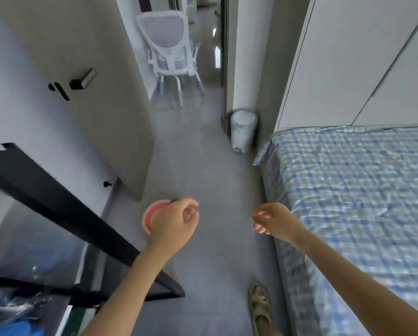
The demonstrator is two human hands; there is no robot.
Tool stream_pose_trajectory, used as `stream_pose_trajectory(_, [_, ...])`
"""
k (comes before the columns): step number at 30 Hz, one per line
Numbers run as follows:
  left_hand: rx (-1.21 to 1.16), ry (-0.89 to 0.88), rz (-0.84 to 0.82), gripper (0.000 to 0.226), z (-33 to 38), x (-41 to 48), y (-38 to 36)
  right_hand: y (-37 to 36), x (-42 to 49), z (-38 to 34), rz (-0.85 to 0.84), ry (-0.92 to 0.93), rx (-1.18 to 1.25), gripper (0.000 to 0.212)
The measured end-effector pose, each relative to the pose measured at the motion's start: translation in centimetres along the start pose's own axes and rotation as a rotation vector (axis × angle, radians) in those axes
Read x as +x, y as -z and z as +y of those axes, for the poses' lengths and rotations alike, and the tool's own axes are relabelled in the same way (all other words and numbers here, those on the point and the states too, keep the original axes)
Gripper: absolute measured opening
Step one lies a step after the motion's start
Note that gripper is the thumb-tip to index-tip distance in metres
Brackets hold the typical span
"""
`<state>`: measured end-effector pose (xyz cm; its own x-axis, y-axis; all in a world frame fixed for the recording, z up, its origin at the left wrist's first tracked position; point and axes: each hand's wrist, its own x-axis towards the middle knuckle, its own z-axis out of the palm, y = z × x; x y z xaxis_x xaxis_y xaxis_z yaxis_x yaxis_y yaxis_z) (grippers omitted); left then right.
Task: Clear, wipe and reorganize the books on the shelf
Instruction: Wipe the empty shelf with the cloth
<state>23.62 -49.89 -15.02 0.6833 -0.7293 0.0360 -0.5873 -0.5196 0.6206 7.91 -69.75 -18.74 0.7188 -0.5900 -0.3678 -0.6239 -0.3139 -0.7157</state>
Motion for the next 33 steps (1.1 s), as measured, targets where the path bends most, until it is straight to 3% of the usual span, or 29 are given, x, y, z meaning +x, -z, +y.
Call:
stream_pose_trajectory(5, [-0.086,0.215,-0.032,0.008,-2.3,8.3,-7.0,0.8,9.4,4.1,-0.103,-0.076,-0.118,0.026])
stream_pose_trajectory(11, [-0.219,0.635,-0.089,0.016,-7.2,13.2,-12.0,-0.3,20.1,5.1,-0.267,-0.126,-0.214,0.023])
stream_pose_trajectory(15, [-0.514,1.034,0.046,0.012,-12.3,17.4,-13.8,-3.5,28.0,3.4,-0.367,-0.159,-0.234,0.023])
stream_pose_trajectory(19, [-0.811,1.289,0.192,0.015,-19.0,22.6,-15.3,-8.2,36.2,0.9,-0.417,-0.185,-0.170,0.019])
stream_pose_trajectory(23, [-0.914,1.516,0.181,0.020,-26.4,27.3,-17.3,-13.7,44.2,-0.5,-0.447,-0.295,-0.121,0.019])
stream_pose_trajectory(30, [-0.792,1.608,0.142,0.022,-40.5,33.7,-20.7,-24.5,59.9,-0.5,-0.490,-0.314,-0.274,0.016])
stream_pose_trajectory(33, [-0.760,1.598,0.118,0.020,-46.4,35.7,-23.7,-30.2,65.8,0.7,-0.514,-0.234,-0.409,0.019])
